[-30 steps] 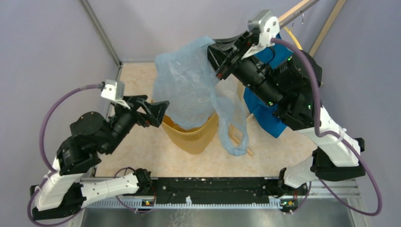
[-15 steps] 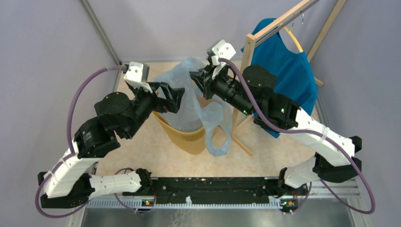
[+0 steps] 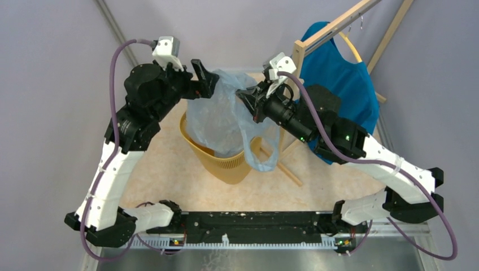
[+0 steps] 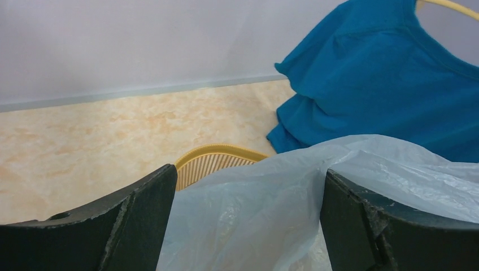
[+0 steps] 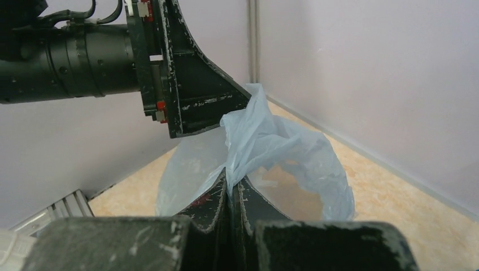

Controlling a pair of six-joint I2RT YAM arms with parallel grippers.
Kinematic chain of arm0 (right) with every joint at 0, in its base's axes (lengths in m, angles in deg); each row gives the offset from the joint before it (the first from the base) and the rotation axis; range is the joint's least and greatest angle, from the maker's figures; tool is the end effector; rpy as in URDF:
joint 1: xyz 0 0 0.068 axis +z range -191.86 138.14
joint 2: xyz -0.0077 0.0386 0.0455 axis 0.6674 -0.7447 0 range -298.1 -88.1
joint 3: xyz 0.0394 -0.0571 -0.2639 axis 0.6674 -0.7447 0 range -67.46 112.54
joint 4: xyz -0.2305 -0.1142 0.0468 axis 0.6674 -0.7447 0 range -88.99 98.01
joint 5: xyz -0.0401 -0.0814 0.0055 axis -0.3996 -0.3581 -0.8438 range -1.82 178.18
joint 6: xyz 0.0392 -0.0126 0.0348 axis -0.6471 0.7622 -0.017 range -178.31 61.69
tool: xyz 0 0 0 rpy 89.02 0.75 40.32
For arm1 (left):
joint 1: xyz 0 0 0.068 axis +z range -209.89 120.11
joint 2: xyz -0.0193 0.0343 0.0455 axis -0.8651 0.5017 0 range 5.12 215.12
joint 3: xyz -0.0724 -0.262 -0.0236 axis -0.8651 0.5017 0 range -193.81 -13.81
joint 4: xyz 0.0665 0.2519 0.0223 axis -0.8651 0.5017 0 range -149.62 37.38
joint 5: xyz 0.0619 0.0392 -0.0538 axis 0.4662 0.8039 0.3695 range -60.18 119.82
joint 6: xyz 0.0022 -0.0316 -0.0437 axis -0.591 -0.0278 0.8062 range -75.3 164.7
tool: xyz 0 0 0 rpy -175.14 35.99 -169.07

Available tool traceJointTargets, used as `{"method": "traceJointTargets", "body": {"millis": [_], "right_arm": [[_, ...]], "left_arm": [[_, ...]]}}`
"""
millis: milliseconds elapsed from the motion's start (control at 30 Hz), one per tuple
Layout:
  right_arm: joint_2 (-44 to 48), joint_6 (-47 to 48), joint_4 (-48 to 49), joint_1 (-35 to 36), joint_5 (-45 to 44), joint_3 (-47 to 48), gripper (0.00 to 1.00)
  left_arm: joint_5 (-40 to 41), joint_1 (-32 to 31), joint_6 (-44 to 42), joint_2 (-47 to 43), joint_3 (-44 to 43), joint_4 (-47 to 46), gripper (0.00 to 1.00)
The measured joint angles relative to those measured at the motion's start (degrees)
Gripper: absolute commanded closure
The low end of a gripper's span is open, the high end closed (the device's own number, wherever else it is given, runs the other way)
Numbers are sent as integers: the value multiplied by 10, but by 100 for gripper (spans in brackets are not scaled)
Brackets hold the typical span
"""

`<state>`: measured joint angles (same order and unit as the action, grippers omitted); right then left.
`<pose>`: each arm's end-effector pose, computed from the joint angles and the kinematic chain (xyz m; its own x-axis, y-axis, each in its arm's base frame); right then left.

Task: Put the trash bags into the trash bin

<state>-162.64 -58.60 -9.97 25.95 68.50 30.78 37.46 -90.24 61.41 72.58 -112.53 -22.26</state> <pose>0.1081 0.2333 0.5321 0.0339 0.0956 -0.9948 -0.7456 0.6653 0.0386 0.1800 -0.0999 0.5241 -0.1992 -0.2136 -0.9564 0.3440 0.8986 -0.2723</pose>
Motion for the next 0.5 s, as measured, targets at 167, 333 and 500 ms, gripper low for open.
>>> {"method": "traceJointTargets", "body": {"millis": [167,333,500], "right_arm": [[4,-2,5,0,-1,-7,100],[4,-4,-2,-18,-28,-6,100],[5,-4,-21,-54,-29,-8,100]], "left_arm": [[-92,26,12,-25,35,-43,2],[-161,26,19,-131,130,-58,1],[-217,26,42,-192,193,-91,1]]}}
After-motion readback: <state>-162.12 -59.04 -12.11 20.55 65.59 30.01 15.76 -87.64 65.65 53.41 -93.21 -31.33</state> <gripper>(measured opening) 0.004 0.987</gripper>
